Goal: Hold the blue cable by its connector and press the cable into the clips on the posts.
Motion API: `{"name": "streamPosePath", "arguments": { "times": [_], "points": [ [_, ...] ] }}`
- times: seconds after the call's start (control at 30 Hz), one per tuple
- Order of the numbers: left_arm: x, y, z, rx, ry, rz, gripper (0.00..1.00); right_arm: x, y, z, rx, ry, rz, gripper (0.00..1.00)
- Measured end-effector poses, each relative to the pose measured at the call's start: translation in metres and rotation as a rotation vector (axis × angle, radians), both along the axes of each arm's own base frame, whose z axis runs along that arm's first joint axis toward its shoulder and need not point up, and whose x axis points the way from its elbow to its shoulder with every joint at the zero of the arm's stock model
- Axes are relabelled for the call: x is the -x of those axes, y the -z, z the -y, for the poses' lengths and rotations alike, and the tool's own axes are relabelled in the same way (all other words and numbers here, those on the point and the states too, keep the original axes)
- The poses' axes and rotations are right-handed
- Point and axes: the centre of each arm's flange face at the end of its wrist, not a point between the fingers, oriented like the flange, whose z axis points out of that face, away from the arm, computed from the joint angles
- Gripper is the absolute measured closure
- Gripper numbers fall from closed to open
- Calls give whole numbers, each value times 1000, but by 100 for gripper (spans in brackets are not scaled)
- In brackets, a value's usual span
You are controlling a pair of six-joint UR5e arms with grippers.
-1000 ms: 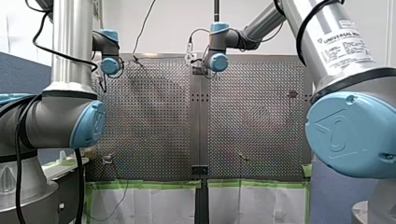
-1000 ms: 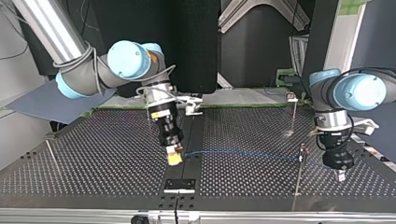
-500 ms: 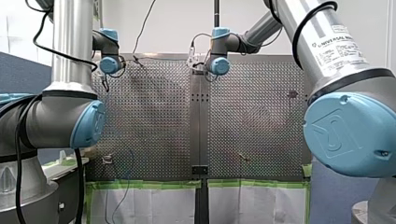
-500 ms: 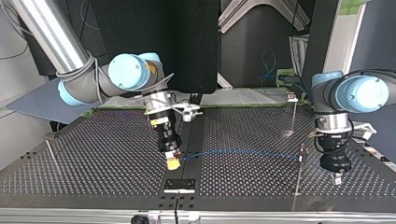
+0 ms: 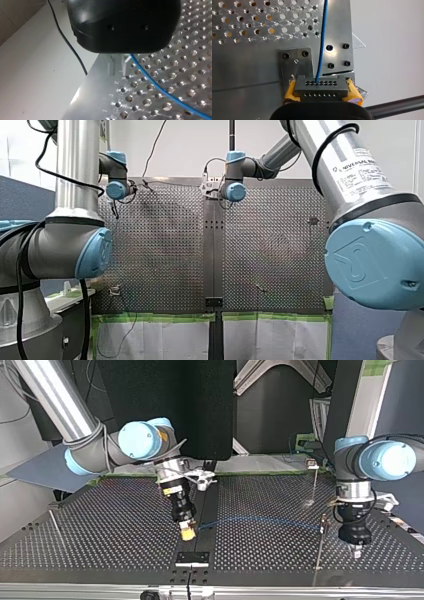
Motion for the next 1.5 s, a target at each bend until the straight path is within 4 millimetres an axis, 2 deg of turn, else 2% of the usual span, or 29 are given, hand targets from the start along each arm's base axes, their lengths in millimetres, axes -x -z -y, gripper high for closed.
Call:
{"name": "streamPosePath", "arguments": {
  "times": [0.23,0.43,0.47,0.5,0.57,0.8,1.1,1.3,1.5],
  "points": [
    [5,8,1,5,-46,-62,55,-1,1,-3,-8,-2,-14,100],
    [3,6,-2,43,-25,-36,53,-2,2,-6,-14,-4,-21,100],
    [3,5,-2,47,-17,-29,31,-2,2,-6,-14,-5,-22,100],
    [2,4,-2,51,-8,-21,31,-2,2,-6,-15,-5,-22,100],
    [1,2,-2,54,9,-6,0,-3,2,-7,-15,-6,-22,100],
    [3,7,4,9,42,-37,0,-3,2,-7,-15,-7,-23,100],
    [14,14,9,-46,-29,-123,0,-3,1,-7,-14,-6,-22,100],
    [31,7,9,-72,-81,-156,0,-2,0,-7,-13,-6,-21,100],
    [55,0,16,-55,-52,-184,0,-2,0,-7,-12,-5,-20,100]
  ]
}}
